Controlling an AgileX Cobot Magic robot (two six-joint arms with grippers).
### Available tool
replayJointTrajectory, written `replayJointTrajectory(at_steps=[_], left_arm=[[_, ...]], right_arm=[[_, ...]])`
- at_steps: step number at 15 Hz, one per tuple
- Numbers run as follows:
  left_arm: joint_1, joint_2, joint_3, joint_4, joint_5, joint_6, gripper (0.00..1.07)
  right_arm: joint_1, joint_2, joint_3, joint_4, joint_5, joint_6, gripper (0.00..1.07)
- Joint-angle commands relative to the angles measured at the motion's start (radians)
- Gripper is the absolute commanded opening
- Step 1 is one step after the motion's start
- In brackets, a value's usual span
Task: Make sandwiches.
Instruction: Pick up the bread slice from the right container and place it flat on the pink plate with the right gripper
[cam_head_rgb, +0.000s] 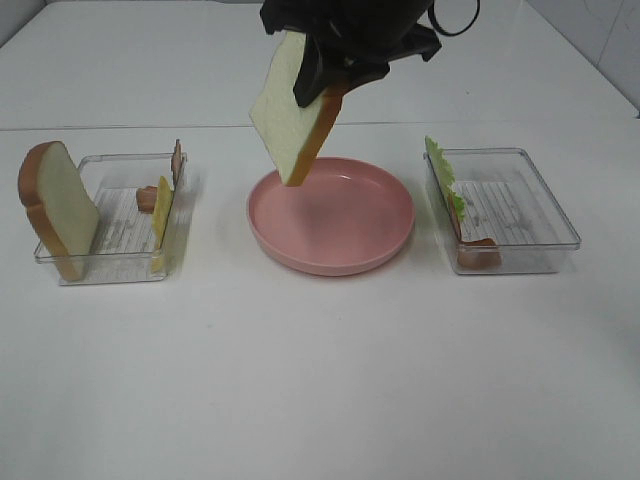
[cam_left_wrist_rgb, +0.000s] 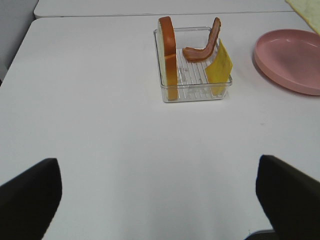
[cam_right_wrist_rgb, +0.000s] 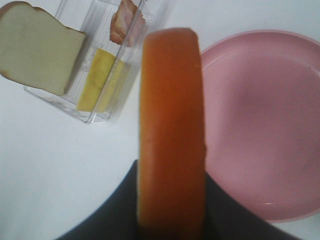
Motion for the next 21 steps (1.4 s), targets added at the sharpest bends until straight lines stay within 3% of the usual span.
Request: replayJointTrajectory(at_steps=[1,10,17,18,20,21], left_arm=[[0.001,-0.017,0.002,0.0,-0.004,-0.002,1.01],[0.001,-0.017,0.002,0.0,-0.004,-0.002,1.01],[0.001,-0.017,0.002,0.0,-0.004,-0.002,1.01],[0.001,-0.017,0.002,0.0,-0.004,-0.002,1.01],[0.001,-0.017,0.002,0.0,-0.004,-0.002,1.01],[0.001,-0.017,0.002,0.0,-0.004,-0.002,1.01]], right_arm=[[-0.002,0.062,-0.007,0.004,-0.041,-0.009,0.0],[-0.002,0.225,-0.007,-0.128,-0.153,0.09,0.0],[-0.002,0.288,-0.007,-0.136,-0.155,0.108,0.03],[-0.002,0.29,-0.007,-0.14,-0.155,0.109,0.08],[-0.002,0.29,-0.007,-0.157,-0.161,0.109,0.31],[-0.002,0.288,-0.007,-0.206,-0.16,0.109,0.73]])
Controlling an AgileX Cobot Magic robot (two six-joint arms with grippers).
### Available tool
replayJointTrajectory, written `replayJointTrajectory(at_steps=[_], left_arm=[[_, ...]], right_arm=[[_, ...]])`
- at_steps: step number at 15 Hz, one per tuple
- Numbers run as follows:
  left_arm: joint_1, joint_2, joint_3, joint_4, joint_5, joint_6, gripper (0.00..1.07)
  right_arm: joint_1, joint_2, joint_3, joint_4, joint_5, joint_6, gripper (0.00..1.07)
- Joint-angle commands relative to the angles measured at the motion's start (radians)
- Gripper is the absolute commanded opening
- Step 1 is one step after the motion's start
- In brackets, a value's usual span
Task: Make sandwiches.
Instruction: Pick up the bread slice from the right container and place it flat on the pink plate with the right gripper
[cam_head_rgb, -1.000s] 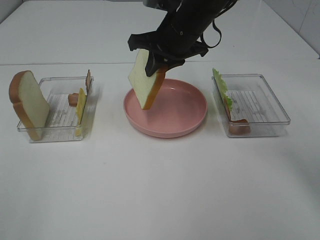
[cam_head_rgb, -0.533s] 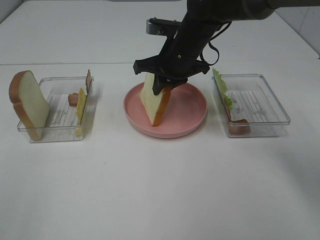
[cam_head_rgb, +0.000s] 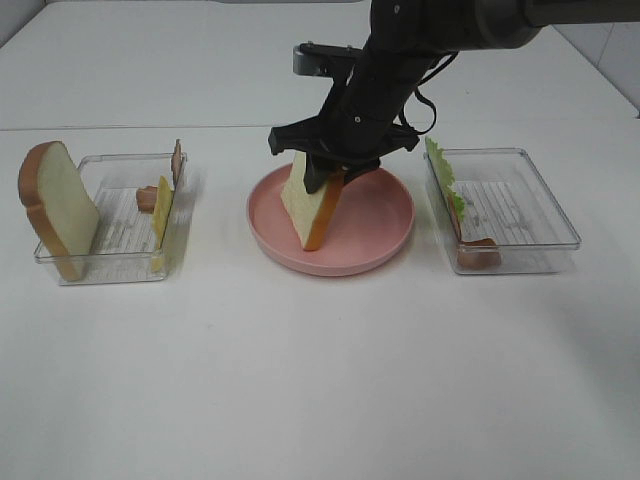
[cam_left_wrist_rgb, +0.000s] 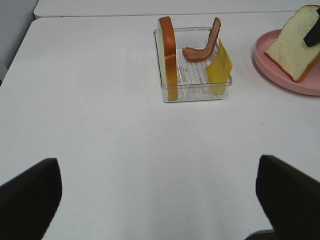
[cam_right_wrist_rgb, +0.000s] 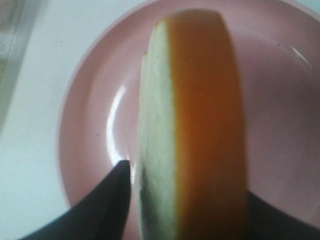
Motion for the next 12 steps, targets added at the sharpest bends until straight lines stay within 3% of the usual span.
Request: replayJointTrajectory(at_steps=[1,3,12], left_arm=[[0.001,-0.017,0.002,-0.001,-0.004,-0.002,1.01],[0.001,-0.017,0.002,-0.001,-0.004,-0.002,1.01],[0.001,-0.017,0.002,-0.001,-0.004,-0.002,1.01]], right_arm=[[-0.002,0.006,0.002,-0.056,0.01,-0.002,0.86],[-0.002,-0.011,0.002,-0.063,0.015,-0.031,0.92],[-0.001,-0.187,0.002,-0.235,0.039,-0.06,0.92]])
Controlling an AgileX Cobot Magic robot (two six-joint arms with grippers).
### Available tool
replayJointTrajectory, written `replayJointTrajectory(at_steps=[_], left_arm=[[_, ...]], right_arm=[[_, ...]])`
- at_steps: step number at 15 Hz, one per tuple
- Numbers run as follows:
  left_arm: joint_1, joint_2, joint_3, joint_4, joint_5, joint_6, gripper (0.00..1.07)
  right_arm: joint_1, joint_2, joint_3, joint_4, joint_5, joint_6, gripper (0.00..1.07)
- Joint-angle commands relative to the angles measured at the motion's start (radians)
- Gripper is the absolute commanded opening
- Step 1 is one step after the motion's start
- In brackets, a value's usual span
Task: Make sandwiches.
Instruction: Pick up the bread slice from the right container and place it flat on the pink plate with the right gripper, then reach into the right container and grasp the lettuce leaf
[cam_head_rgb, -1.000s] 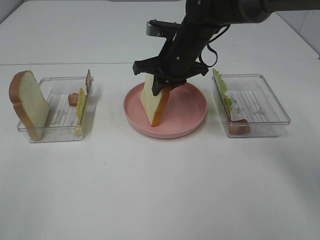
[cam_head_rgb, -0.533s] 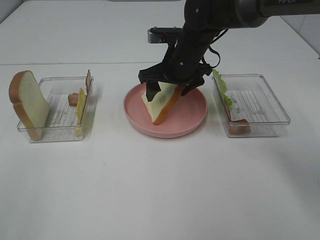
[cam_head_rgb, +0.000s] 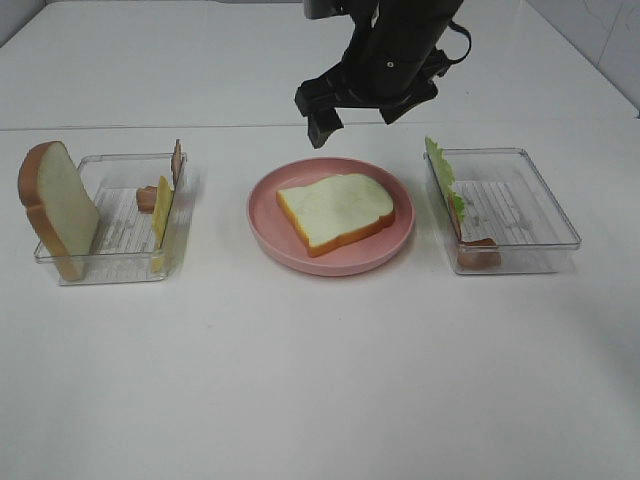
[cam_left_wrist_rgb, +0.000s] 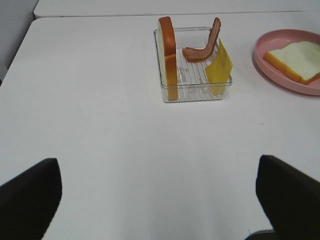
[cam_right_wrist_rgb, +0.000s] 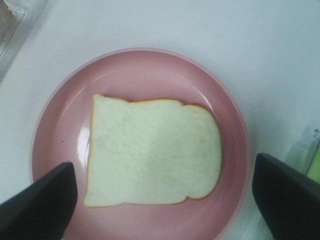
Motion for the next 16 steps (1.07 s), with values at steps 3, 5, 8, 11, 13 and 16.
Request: replayJointTrajectory(at_steps=[3,5,8,11,13,16], left_arm=[[0.001,-0.017,0.002,-0.001,-0.004,-0.002,1.01],[0.001,-0.017,0.002,-0.001,-0.004,-0.002,1.01],[0.001,-0.017,0.002,-0.001,-0.004,-0.002,1.01],[0.001,-0.017,0.002,-0.001,-0.004,-0.002,1.01],[0.001,-0.017,0.002,-0.001,-0.004,-0.002,1.01],[0.001,-0.016,0.002,-0.001,-0.004,-0.002,1.01]], right_arm=[[-0.002,-0.11,0.002,-0.06,0.055,-0.007,0.92],[-0.002,-0.156,0.002,-0.11,0.095,0.005,0.92],[-0.005,-0.181,0.002,-0.237,0.192,0.066,0.92],[-0.005,-0.172,0.002,-0.277,0.211,0.111,0.92],[-0.032,-0.172,0.002,-0.257,0.201,0.119,0.92],[-0.134,-0.172,0.002,-0.147,0.179,0.094,0.92]])
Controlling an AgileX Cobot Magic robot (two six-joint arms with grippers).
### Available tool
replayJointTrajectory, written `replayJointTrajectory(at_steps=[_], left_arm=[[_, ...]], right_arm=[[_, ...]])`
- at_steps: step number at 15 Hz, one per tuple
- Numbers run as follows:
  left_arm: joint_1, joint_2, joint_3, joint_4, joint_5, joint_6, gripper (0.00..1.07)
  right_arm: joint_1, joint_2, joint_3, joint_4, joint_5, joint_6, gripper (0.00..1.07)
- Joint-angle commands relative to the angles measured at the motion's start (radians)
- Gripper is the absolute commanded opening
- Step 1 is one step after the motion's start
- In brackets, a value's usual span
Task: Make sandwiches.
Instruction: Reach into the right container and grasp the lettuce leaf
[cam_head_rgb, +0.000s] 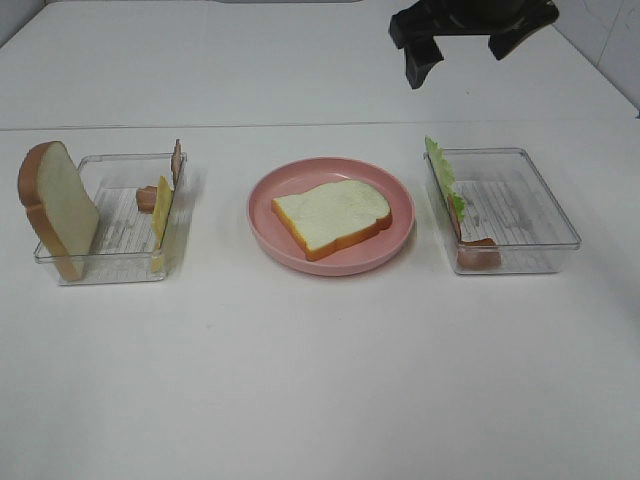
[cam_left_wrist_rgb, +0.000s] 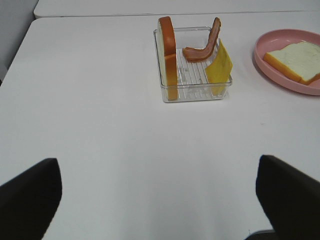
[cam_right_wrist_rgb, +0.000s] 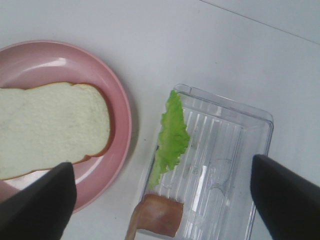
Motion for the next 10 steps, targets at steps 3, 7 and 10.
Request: replayJointTrajectory(at_steps=[3,7,10], left_arm=[[0.001,-0.016,0.002,-0.001,-0.004,-0.002,1.01],[0.001,-0.016,0.002,-0.001,-0.004,-0.002,1.01],[0.001,-0.016,0.002,-0.001,-0.004,-0.002,1.01]], right_arm=[[-0.04,0.027,0.002,0.045,-0.033,-0.016,0.92],[-0.04,0.155,0.002,0.03,-0.05,-0.009,0.92],[-0.04,0.211,0.002,0.025,-0.078,-0.009,0.92]])
